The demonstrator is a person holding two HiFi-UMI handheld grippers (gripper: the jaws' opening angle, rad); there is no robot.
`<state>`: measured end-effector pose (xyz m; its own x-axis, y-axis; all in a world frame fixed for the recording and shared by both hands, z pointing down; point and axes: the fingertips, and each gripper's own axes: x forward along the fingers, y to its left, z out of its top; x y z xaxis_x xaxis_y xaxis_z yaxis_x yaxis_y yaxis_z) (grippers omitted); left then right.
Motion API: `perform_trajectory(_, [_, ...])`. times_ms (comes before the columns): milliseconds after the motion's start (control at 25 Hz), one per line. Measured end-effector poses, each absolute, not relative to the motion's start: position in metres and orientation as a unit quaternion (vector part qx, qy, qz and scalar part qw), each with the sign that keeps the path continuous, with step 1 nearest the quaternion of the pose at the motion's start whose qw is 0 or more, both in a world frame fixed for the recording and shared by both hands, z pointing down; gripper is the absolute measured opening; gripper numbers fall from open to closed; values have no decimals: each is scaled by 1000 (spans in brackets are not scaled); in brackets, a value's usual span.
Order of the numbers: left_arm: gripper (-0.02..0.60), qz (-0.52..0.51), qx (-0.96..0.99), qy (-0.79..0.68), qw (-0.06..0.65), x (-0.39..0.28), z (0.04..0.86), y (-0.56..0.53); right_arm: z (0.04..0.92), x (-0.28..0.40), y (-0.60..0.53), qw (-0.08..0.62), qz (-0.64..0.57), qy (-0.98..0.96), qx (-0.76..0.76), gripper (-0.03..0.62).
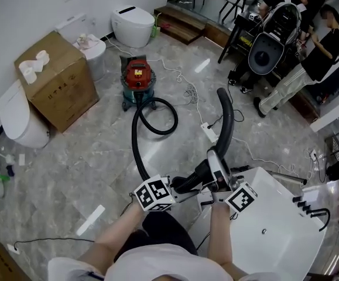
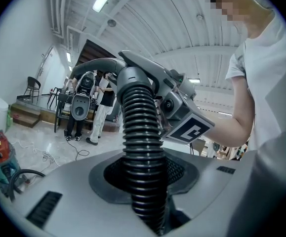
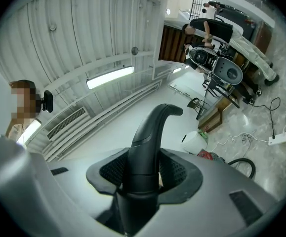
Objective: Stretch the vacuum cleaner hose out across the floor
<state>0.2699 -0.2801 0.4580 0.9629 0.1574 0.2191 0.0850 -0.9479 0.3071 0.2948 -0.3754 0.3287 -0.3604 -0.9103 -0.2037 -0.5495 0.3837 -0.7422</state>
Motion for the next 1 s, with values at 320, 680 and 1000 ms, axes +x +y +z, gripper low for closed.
perform_trajectory(320, [143, 133, 981, 52, 132, 210, 451, -235, 317, 235, -330, 305, -283, 782, -464, 187])
perform_trajectory(680, [143, 125, 981, 52, 138, 148, 441, -147, 310, 171, -243, 308, -289, 784, -455, 188])
perform_trajectory(1000, [143, 126, 982, 61, 129, 105, 441, -69, 306, 126, -165, 298, -275, 791, -458, 187])
